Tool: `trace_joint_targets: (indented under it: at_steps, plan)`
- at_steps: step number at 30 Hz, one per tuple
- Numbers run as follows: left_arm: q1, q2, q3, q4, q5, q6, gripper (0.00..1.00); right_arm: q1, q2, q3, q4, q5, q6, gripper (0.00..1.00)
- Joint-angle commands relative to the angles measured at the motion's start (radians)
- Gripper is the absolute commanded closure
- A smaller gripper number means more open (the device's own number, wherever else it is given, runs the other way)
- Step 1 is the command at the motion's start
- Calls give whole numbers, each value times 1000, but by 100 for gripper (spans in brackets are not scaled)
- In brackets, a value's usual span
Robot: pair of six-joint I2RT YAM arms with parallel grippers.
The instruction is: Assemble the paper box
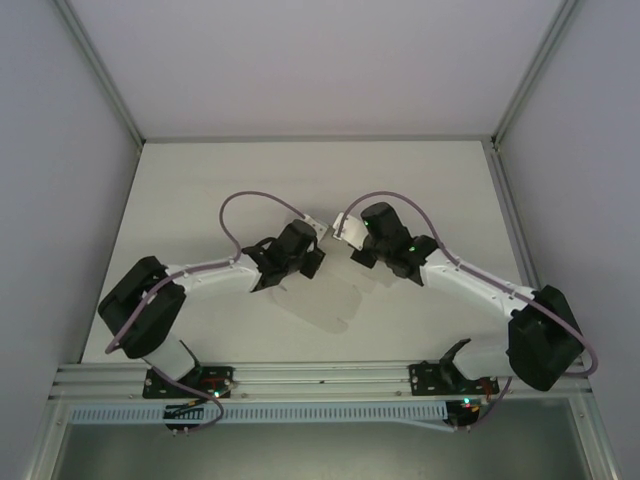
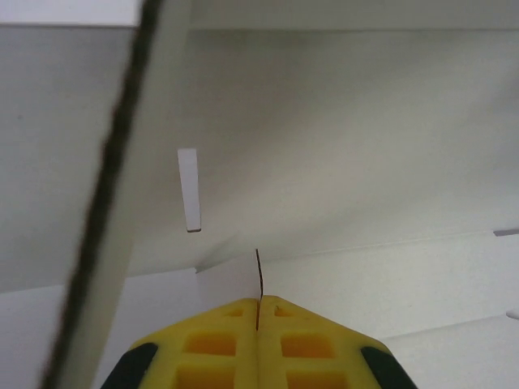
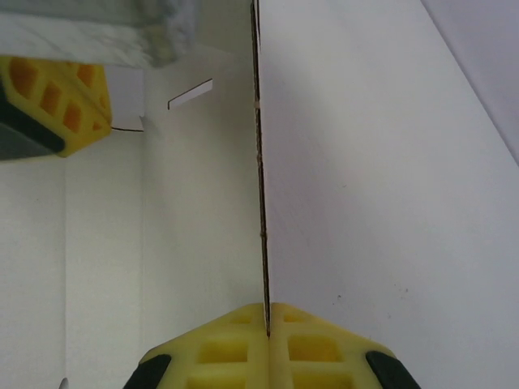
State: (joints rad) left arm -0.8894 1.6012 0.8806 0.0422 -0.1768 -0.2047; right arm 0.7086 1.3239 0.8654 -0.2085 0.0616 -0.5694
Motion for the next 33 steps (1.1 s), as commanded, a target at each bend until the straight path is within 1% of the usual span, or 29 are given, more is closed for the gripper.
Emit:
trace_joint_targets:
  at_steps: [1, 7, 9, 10, 11, 15, 16, 17, 18, 19, 21, 23, 25, 26, 27, 28, 31, 33]
  plan:
    - [-35, 21, 75, 218, 74, -58, 100, 54, 23, 29, 40, -96, -14, 100]
    - [-33, -7, 14, 237, 77, -66, 100, 67, 37, 19, 31, 0, -45, 100]
    - [-26, -25, -17, 235, 71, -72, 95, 67, 36, 8, 38, 34, -60, 100]
    - [-15, -31, -33, 229, 68, -81, 91, 66, 35, 2, 43, 54, -70, 100]
    - [-6, -33, -45, 223, 65, -90, 89, 66, 37, -3, 44, 72, -82, 100]
    - [47, -61, -82, 185, 66, -135, 90, 62, 54, 2, 38, 158, -119, 100]
    - [56, -78, -95, 181, 63, -140, 85, 58, 58, 6, 34, 167, -125, 100]
    - [65, -97, -110, 178, 60, -140, 76, 53, 58, 7, 35, 172, -129, 100]
    - [69, -120, -123, 177, 63, -140, 64, 47, 54, 8, 35, 173, -133, 100]
    - [74, -148, -136, 171, 57, -137, 56, 40, 51, 9, 36, 174, -139, 100]
    - [83, -198, -149, 141, 32, -139, 46, 30, 43, 7, 45, 177, -148, 100]
    - [96, -247, -150, 93, 4, -140, 39, 25, 34, 5, 54, 185, -170, 100]
    - [111, -292, -152, 51, -33, -146, 27, 27, 29, 1, 65, 200, -201, 100]
    - [117, -315, -156, 37, -45, -145, 19, 29, 27, -4, 80, 213, -219, 100]
    - [124, -339, -159, 26, -66, -149, 8, 32, 23, -13, 108, 228, -243, 100]
    - [135, -364, -164, 19, -79, -151, 0, 35, 18, -32, 145, 239, -281, 100]
    - [195, -423, -170, -9, -96, -191, 0, 45, 8, -84, 283, 274, -371, 100]
    - [264, -434, -159, -50, -95, -233, 0, 49, 10, -112, 358, 277, -419, 100]
